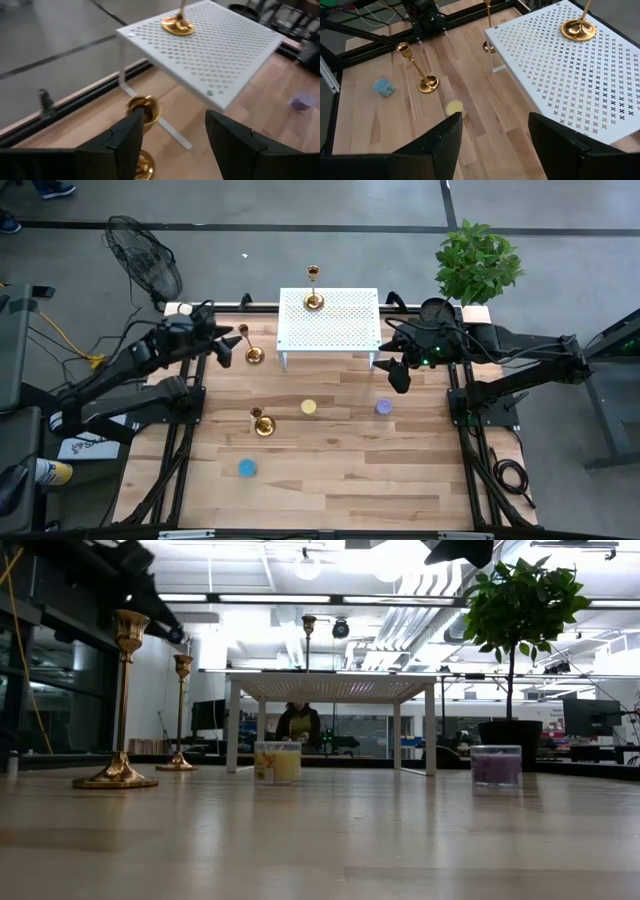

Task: Pick & Place candle stick holders
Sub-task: Put the top gold candle holder on the shelf

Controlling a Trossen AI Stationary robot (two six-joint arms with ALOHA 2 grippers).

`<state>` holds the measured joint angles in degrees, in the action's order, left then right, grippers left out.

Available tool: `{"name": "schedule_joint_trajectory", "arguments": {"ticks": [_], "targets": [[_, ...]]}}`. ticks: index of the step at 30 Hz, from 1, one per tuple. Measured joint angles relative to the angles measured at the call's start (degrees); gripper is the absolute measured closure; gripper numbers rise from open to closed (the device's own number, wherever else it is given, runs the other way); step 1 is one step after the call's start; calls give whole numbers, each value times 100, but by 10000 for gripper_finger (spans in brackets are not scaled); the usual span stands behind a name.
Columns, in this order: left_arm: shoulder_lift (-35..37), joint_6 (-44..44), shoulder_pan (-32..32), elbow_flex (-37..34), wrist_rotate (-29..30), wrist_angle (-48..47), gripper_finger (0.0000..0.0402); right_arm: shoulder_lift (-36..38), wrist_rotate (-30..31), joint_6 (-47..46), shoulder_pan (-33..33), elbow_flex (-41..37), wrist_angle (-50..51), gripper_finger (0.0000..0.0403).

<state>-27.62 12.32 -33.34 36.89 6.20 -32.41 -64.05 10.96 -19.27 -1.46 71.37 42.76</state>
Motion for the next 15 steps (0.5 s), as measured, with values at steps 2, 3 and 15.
{"name": "schedule_joint_trajectory", "arguments": {"ticks": [2,3,15], "targets": [[227,1,0,-195,181,3,192,0,0,0,-2,0,0,180],[310,0,-2,-288,225,2,192,0,2,0,-2,0,0,181],[331,144,-2,-1685,251,1130,192,0,60,20,0,0,-5,181]]}}
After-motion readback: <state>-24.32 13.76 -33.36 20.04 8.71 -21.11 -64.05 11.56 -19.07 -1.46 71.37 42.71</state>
